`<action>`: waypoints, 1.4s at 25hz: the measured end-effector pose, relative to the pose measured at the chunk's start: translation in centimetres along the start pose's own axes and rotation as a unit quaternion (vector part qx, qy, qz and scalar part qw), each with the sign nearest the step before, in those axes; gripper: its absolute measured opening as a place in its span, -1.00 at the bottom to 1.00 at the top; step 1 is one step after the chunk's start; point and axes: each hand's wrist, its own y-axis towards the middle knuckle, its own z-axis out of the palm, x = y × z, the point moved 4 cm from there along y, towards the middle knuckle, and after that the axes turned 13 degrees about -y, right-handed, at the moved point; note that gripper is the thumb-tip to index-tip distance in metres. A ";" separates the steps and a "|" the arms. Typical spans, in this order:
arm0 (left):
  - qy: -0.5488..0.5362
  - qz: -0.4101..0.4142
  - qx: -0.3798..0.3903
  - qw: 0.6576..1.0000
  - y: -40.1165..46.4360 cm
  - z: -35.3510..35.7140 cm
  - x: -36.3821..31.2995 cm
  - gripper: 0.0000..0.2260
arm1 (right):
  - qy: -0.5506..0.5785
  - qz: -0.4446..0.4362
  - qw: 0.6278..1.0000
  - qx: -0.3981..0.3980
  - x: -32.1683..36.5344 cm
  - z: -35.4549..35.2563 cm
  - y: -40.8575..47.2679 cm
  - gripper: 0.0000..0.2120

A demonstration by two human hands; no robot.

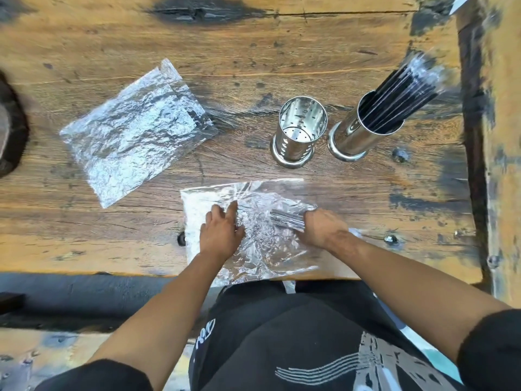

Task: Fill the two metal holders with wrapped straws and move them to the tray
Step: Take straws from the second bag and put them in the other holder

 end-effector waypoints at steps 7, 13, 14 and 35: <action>-0.047 -0.126 -0.019 0.991 -0.6 -2.2 3.4 -0.32 | 0.266 0.102 0.958 -0.044 -2.5 -3.9 -0.5 -0.53; -0.058 -0.134 -0.008 0.989 -0.8 -3.1 2.9 -0.14 | 0.663 0.033 0.740 -0.108 -2.4 -12.7 0.7 -0.81; -0.048 -0.126 -0.004 0.991 -0.9 -3.1 2.7 -0.16 | 0.715 0.026 0.689 -0.115 -2.5 -14.1 0.9 -0.81; 0.035 -0.116 0.021 0.992 1.7 -3.6 2.1 -0.14 | 0.529 0.117 0.801 -0.253 -4.8 -16.8 7.9 -0.46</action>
